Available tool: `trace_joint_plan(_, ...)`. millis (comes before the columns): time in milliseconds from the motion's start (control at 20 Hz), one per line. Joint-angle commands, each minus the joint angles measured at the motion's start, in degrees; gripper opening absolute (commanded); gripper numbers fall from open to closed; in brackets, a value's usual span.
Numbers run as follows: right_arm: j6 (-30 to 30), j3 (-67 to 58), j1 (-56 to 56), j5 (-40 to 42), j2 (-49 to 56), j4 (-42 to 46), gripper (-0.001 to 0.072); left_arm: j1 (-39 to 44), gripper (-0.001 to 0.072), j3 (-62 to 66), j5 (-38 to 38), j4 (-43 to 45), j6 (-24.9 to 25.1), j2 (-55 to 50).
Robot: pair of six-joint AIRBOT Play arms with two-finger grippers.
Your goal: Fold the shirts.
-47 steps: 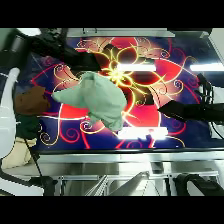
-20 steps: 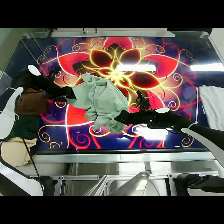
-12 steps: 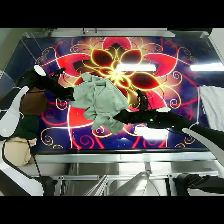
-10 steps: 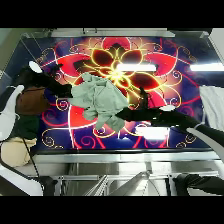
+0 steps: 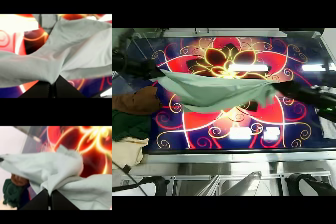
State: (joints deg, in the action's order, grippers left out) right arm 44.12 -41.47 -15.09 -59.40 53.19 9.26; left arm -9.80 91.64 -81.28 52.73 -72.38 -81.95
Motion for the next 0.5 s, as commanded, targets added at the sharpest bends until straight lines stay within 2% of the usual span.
trace_joint_plan(0, 0.2, 0.0, -9.7, -6.6, -8.7, 2.3, 0.0021, -1.0, 0.0014, 0.0, -6.2, -4.9, 0.8, 7.9)
trace_joint_plan(200, -2.0, -0.4, -11.5, -10.0, -16.7, 2.1, 0.0021, -1.0, 0.0014, 0.0, -10.5, -4.9, 0.7, 17.3)
trace_joint_plan(350, -4.3, -0.8, -7.6, -0.7, -18.6, 2.4, 0.0021, 0.8, 0.0016, 0.0, -4.5, -4.7, 0.7, 20.2)
trace_joint_plan(450, -6.1, -0.8, -3.2, 7.0, -14.6, 2.4, 0.0021, 3.4, 0.0016, -0.1, -3.1, -4.7, 0.7, 17.3)
